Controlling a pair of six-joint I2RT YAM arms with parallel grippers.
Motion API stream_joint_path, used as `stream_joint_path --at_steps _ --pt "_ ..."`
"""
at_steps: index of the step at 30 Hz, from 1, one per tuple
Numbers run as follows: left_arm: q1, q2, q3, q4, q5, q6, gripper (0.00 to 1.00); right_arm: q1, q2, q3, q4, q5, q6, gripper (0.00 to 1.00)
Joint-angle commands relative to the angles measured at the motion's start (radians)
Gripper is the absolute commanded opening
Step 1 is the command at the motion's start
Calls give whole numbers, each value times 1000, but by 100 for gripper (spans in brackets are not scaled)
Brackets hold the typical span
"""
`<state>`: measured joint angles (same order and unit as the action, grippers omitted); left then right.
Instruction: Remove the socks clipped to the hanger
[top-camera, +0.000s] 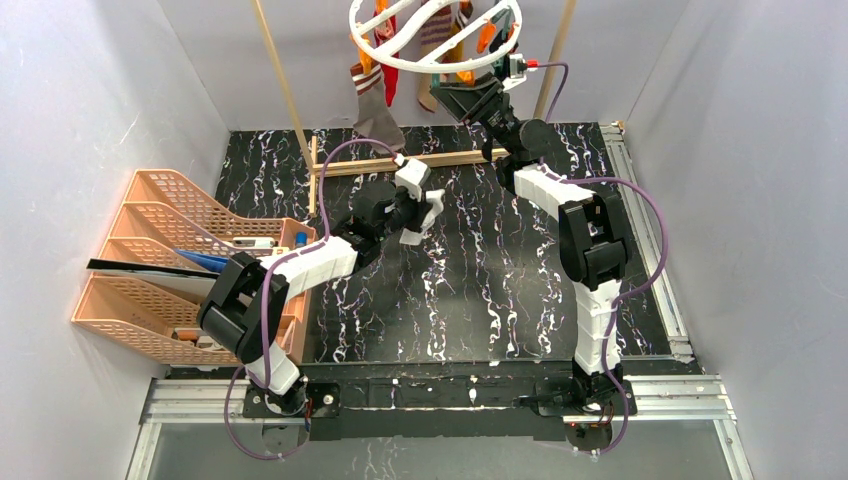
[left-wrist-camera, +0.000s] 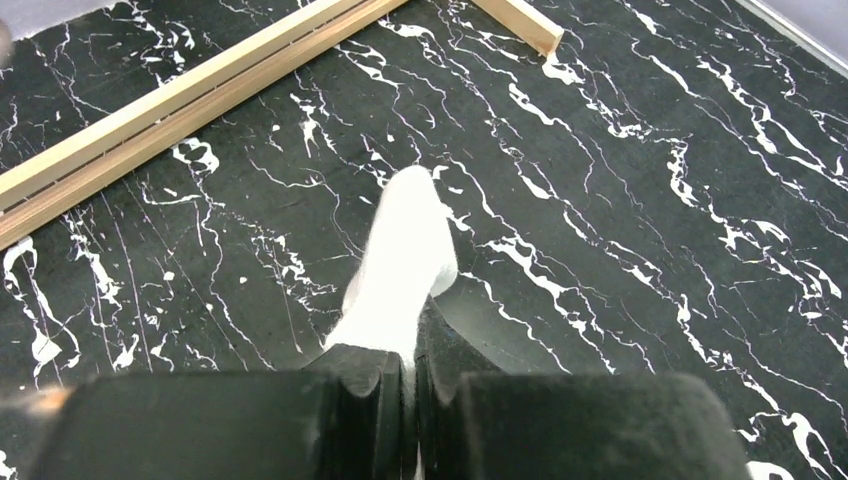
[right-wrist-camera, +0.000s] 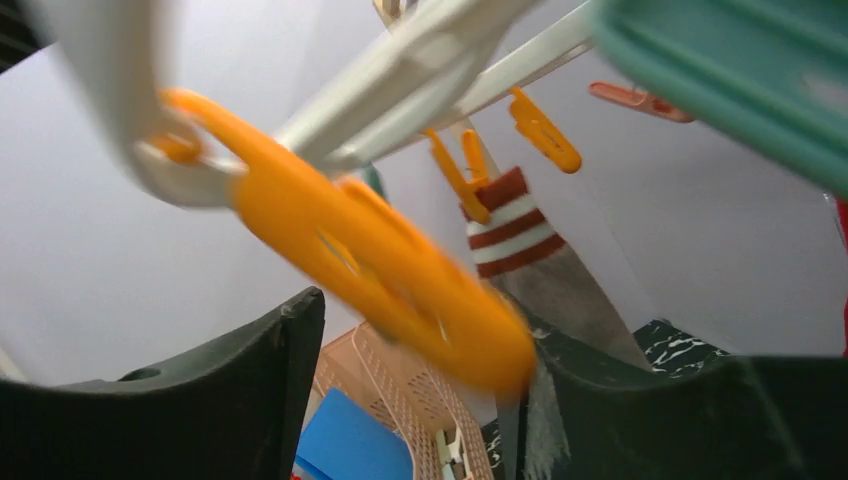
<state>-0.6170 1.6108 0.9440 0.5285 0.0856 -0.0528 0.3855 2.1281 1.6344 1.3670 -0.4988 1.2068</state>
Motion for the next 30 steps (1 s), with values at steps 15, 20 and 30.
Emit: stream_joint_path --at_steps 15,20,30 --pt "7 -156 -75 25 -338 -18 97 -47 -101 -107 2 -34 -46 88" --pt "9 -247 -151 66 -426 -15 98 -84 -151 -199 20 -47 -48 89" --pt "24 -277 -224 200 -505 -9 98 -130 -223 -356 71 -74 -40 90"
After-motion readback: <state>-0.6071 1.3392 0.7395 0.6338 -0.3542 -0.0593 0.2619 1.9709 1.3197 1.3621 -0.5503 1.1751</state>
